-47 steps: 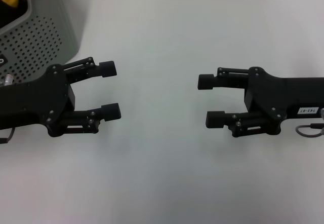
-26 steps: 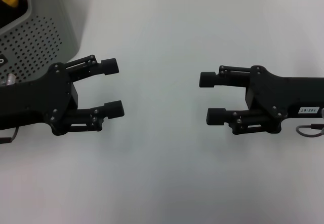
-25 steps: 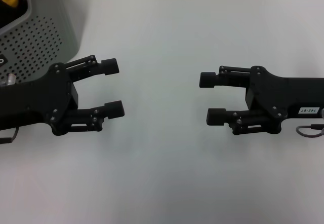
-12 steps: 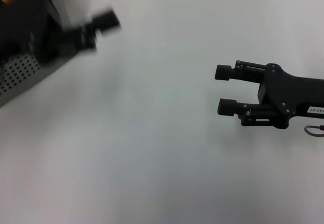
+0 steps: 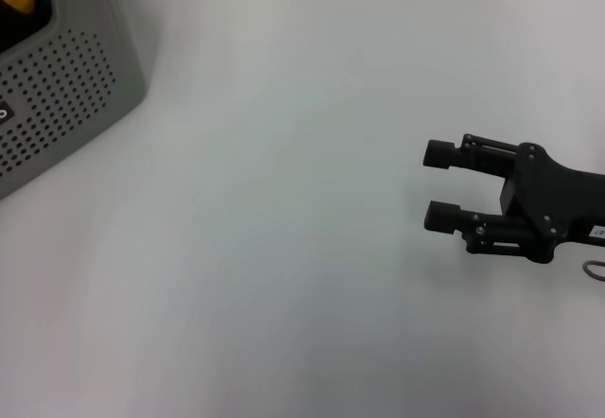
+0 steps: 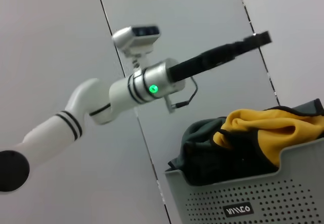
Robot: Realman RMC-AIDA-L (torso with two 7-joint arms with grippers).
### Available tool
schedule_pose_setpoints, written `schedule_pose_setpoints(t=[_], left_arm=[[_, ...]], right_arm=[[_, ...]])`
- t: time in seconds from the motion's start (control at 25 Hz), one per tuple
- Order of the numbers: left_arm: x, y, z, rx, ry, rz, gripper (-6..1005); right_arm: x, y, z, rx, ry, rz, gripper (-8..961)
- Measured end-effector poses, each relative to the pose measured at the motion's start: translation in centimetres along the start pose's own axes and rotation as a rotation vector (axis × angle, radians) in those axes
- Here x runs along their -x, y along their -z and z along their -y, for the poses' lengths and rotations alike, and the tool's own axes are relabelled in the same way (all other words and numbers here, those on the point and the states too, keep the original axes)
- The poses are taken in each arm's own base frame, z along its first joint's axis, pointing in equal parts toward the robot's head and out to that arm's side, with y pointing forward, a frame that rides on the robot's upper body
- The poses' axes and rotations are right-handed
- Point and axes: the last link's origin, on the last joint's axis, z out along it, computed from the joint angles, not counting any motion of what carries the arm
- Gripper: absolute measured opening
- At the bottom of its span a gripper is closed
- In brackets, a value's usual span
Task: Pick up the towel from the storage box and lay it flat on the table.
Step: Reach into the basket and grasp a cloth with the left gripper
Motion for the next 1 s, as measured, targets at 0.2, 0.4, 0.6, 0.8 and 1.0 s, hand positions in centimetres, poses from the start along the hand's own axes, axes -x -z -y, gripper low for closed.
schedule_pose_setpoints(t=[0.2,0.4,0.6,0.8,1.0], left_arm=[[0.0,-0.4,1.7,-0.147,-0.038,0.166,726],[-0.1,-1.1,1.4,-0.26,-0.114,0.349,727],[-0.6,-1.6,0.5,-0.402,-0.262,0.531,719],[-0.9,-2.6,-0.4,-0.468,-0.357,0.588,708],[-0.7,-3.7,-0.6,-0.457,-0.371,0.576,697]], right_arm=[[-0.4,-0.1,-0.2,-0.001,-0.008,0.003,772],[-0.4,-0.4,-0.5,0.016,-0.009,0.009,772],[-0.3,-0.8,-0.5,0.025,-0.009,0.014,771],[-0.4,-1.0,-0.5,0.025,-0.01,0.014,771],[-0.4,-1.2,-0.5,0.03,-0.008,0.017,771]])
